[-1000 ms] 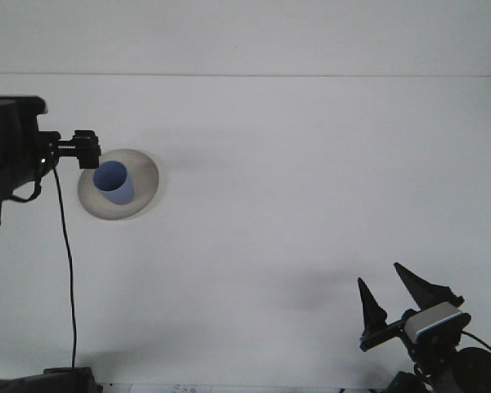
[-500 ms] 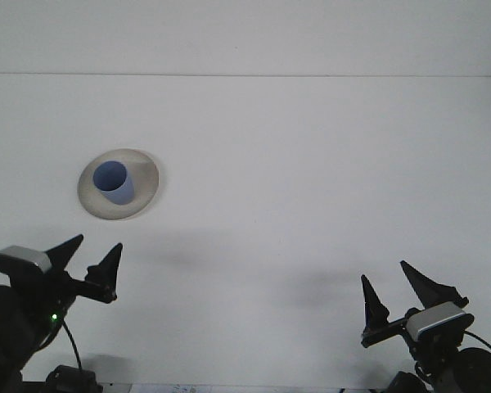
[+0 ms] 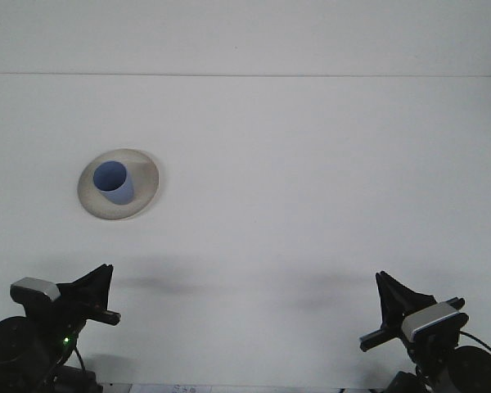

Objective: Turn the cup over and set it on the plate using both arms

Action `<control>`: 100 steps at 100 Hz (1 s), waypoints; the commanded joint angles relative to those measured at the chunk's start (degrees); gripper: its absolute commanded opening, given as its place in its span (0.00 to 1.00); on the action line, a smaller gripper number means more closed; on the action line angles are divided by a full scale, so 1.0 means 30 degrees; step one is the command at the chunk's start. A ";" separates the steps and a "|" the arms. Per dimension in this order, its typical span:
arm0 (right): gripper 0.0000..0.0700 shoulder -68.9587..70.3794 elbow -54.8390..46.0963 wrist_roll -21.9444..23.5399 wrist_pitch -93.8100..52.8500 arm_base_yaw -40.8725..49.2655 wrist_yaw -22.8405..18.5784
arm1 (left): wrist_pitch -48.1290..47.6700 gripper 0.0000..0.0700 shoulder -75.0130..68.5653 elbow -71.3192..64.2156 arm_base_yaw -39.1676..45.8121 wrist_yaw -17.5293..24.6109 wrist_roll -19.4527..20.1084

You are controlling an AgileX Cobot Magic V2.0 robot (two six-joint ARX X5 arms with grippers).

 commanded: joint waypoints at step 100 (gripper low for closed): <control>0.01 0.0036 0.0066 0.0051 0.0539 0.0153 0.0000 | 0.5668 0.02 -0.1654 -0.4903 0.0903 -0.3147 0.5340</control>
